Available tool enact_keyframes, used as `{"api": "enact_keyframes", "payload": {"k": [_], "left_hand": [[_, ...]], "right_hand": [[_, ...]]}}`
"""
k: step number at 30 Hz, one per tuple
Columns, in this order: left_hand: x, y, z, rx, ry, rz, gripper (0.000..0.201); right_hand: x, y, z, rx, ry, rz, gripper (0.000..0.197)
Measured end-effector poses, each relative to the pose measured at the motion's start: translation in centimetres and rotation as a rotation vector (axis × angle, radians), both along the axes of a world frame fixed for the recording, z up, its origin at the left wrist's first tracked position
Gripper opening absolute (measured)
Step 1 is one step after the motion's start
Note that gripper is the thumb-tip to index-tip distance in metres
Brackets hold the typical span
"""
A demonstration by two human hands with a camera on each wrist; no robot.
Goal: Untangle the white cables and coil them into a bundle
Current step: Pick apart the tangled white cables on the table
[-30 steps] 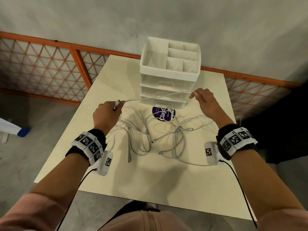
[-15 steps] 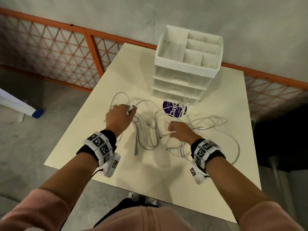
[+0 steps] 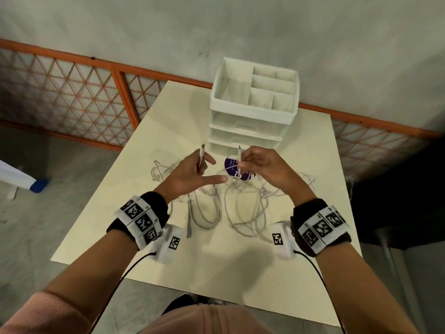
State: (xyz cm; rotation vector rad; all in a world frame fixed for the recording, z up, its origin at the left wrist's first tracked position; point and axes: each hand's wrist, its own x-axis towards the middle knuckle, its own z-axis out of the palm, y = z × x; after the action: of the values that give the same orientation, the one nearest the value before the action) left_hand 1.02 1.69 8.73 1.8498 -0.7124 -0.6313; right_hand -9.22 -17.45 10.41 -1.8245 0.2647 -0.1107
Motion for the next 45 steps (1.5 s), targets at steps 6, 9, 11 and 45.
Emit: {"api": "enact_keyframes", "payload": {"k": [6,9,11,45], "left_hand": [[-2.1,-2.9,2.2,-0.119,-0.01,-0.189,0.016],[-2.3,-3.2,2.5,-0.092,-0.066,-0.239,0.02],[-2.3,-3.0,3.1,-0.078,-0.067,-0.258,0.024],[1.6,0.7,5.2,-0.198,-0.457,0.023,0.016]], "right_hand": [[0.0,1.9,3.9,-0.068,-0.031,-0.017,0.015],[-0.2,1.5,3.9,-0.188,-0.026,-0.042,0.014],[-0.5,1.3,3.4,-0.156,-0.046,-0.088,0.014],[-3.1,-1.0,5.3,-0.195,0.058,0.024,0.029]]}}
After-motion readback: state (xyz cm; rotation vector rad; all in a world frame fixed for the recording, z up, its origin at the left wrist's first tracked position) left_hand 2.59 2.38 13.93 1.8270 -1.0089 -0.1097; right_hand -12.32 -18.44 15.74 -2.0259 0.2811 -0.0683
